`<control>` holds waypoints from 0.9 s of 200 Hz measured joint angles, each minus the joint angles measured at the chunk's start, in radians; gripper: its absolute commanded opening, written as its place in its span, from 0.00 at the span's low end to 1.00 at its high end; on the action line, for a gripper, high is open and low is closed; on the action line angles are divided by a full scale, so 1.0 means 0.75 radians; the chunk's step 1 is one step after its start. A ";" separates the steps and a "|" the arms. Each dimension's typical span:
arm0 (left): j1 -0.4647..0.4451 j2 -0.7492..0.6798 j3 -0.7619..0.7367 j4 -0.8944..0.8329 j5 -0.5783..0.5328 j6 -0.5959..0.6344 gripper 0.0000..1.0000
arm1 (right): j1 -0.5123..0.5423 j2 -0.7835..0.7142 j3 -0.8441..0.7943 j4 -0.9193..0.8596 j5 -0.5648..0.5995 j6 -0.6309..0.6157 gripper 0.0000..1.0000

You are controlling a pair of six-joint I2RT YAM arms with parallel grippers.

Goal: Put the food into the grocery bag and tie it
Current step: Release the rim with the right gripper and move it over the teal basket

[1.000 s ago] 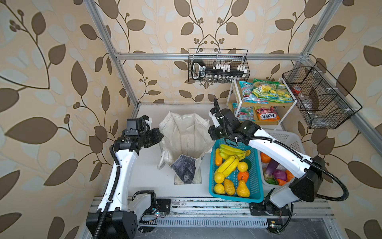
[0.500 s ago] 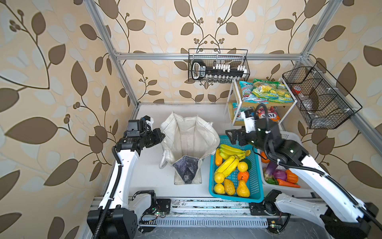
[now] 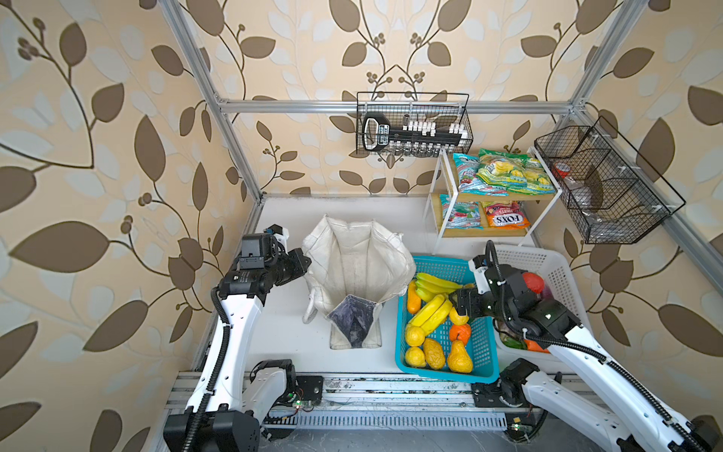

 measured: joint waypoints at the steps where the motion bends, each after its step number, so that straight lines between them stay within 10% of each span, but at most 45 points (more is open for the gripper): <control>1: 0.000 0.000 0.000 0.000 0.001 -0.001 0.00 | 0.004 -0.004 -0.005 0.000 0.002 -0.002 0.76; 47: 0.000 -0.009 -0.004 0.009 0.014 -0.007 0.00 | 0.207 -0.019 -0.046 -0.011 0.164 0.136 0.68; 180: 0.000 -0.017 -0.016 0.010 0.010 -0.007 0.00 | 0.226 0.072 -0.211 0.053 0.217 0.299 0.60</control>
